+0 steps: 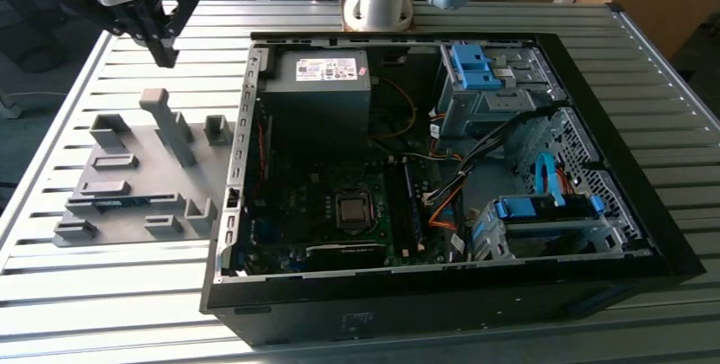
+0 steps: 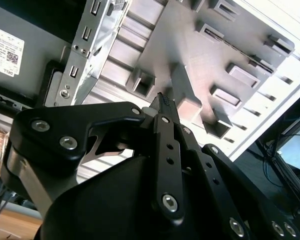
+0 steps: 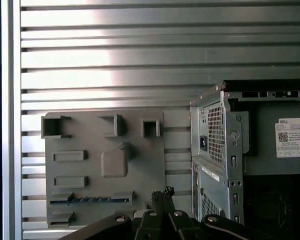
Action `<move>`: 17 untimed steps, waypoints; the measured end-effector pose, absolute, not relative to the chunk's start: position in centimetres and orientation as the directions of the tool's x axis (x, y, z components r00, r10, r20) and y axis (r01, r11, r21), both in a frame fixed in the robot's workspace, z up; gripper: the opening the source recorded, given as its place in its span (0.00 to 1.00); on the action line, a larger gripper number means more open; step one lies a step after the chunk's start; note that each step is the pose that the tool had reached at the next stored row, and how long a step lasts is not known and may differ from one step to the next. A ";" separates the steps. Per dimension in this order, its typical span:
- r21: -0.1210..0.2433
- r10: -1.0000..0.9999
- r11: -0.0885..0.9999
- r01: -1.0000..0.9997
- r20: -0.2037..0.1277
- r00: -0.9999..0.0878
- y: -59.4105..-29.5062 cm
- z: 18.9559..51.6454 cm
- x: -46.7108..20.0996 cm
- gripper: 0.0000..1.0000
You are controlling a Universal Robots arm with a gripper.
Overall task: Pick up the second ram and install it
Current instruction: 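Reach for the second ram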
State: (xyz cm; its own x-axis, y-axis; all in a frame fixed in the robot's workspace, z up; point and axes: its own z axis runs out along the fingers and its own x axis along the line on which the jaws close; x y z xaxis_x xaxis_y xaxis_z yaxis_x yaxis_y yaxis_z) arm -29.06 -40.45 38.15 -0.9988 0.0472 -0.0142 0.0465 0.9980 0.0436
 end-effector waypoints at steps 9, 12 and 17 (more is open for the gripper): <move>0.044 0.043 0.998 0.043 -0.014 -0.999 -40.8 38.0 -30.0 0.11; 0.044 0.042 0.998 0.042 -0.014 -0.999 -40.8 38.0 -30.3 0.11; 0.044 0.042 0.998 0.041 -0.014 -0.999 -40.8 38.0 -30.9 0.11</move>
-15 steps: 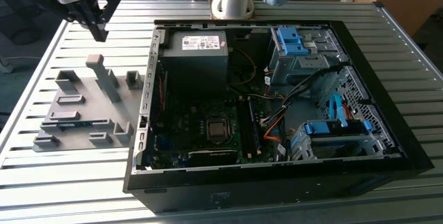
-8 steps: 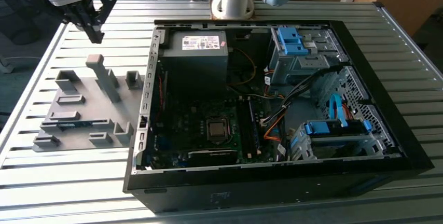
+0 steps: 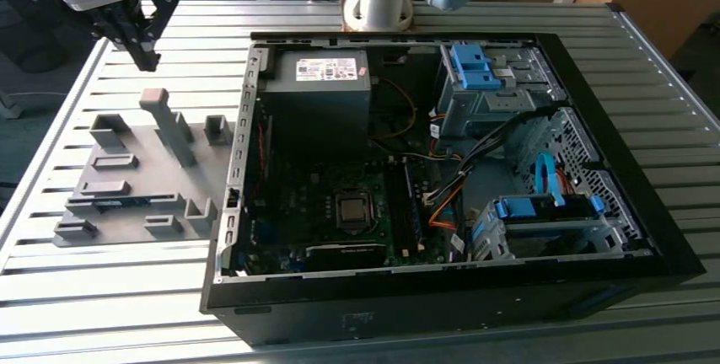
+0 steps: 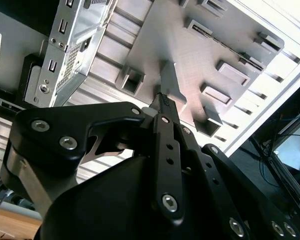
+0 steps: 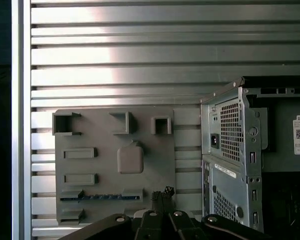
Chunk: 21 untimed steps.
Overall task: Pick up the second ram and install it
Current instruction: 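Reach for the second ram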
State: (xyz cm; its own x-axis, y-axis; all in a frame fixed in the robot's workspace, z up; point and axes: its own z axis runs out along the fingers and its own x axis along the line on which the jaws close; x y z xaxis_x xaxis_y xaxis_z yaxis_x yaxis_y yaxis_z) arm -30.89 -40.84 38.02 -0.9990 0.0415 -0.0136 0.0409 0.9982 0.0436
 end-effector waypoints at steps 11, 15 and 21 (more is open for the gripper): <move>0.044 0.038 0.998 0.038 -0.014 -0.999 -41.2 38.0 -32.2 0.11; 0.044 0.037 0.998 0.036 -0.014 -0.999 -41.5 37.9 -32.5 0.11; 0.043 0.035 0.998 0.034 -0.014 -0.999 -42.0 37.8 -33.2 0.11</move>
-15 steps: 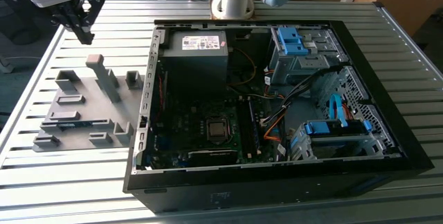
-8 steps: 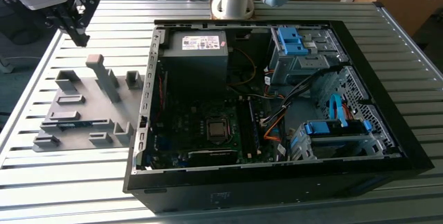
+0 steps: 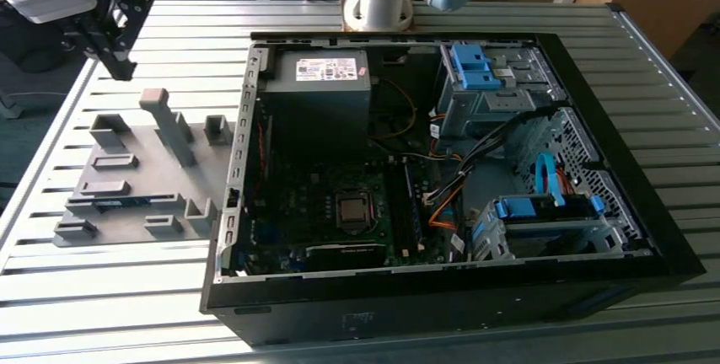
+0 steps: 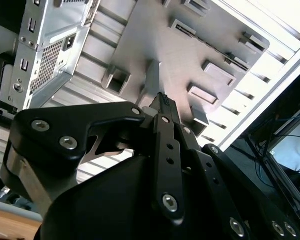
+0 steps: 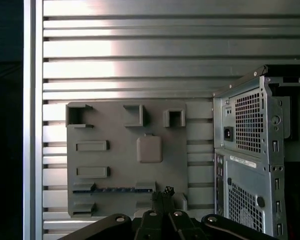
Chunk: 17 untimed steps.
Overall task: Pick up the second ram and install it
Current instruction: 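Reach for the second ram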
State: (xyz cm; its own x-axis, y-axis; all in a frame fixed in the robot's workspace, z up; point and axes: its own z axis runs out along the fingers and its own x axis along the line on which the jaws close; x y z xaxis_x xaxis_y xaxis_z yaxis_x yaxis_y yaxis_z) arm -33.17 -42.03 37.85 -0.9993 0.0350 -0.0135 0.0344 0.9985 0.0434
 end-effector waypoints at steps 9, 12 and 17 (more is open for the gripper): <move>0.043 0.033 0.999 0.032 -0.013 -0.999 -42.6 37.8 -34.7 0.11; 0.043 0.032 0.999 0.032 -0.014 -0.999 -42.7 37.7 -35.3 0.11; 0.043 0.030 0.999 0.030 -0.013 -0.999 -42.9 37.7 -36.6 0.11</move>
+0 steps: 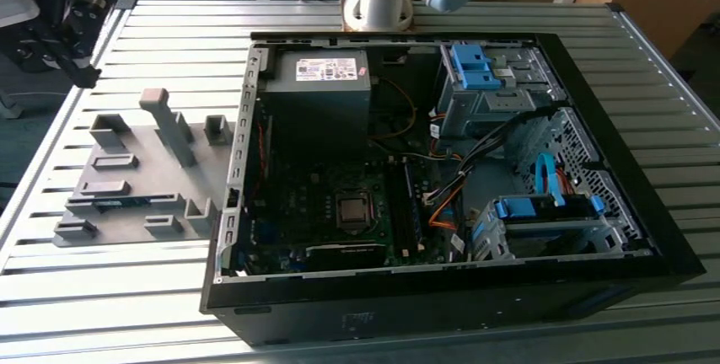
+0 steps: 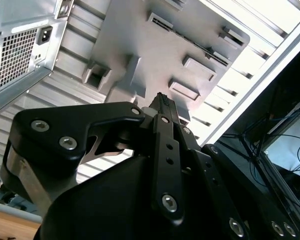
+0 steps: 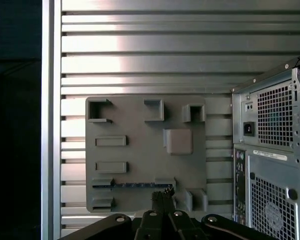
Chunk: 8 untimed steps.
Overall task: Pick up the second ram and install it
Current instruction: 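Reach for the second ram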
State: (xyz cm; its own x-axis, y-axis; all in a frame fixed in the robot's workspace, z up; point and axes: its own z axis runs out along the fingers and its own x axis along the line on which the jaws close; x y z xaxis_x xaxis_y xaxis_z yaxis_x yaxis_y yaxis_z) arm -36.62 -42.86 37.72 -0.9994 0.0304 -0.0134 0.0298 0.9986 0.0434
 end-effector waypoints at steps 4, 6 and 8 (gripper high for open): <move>0.044 0.029 0.999 0.028 -0.014 -0.999 -43.0 37.7 -37.6 0.11; 0.043 0.028 0.999 0.027 -0.013 -1.000 -43.2 37.7 -38.1 0.11; 0.043 0.027 0.999 0.027 -0.013 -1.000 -43.3 37.6 -38.5 0.11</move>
